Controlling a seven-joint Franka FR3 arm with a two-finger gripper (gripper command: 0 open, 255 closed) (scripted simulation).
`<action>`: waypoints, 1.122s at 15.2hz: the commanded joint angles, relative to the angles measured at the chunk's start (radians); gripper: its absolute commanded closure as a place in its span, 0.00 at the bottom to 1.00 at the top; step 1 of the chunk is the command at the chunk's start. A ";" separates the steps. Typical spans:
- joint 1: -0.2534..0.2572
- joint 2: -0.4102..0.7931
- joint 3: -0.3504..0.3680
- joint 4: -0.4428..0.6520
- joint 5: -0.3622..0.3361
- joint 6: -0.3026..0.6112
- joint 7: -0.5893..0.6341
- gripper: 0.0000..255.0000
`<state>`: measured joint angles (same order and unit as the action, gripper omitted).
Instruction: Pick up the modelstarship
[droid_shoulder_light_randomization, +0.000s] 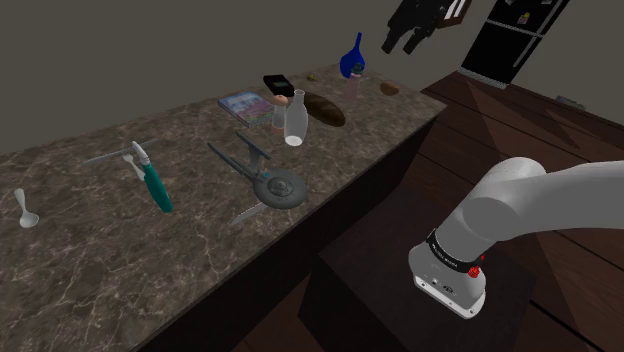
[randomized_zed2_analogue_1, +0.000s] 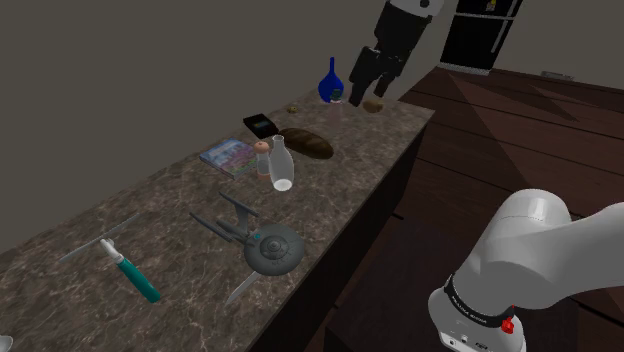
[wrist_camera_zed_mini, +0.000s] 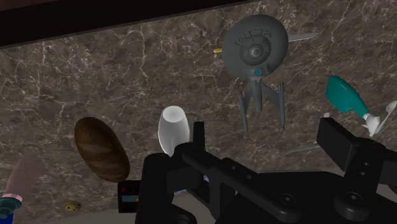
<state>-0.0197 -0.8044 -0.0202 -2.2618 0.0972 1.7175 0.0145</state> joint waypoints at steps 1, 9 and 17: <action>0.000 0.000 0.000 0.000 0.000 0.000 0.000 0.00; 0.026 0.173 0.027 -0.095 0.019 0.240 -0.026 0.00; 0.052 0.412 0.052 -0.109 0.037 0.467 -0.053 0.00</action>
<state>0.0288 -0.4199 0.0287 -2.3661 0.1322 2.1538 -0.0342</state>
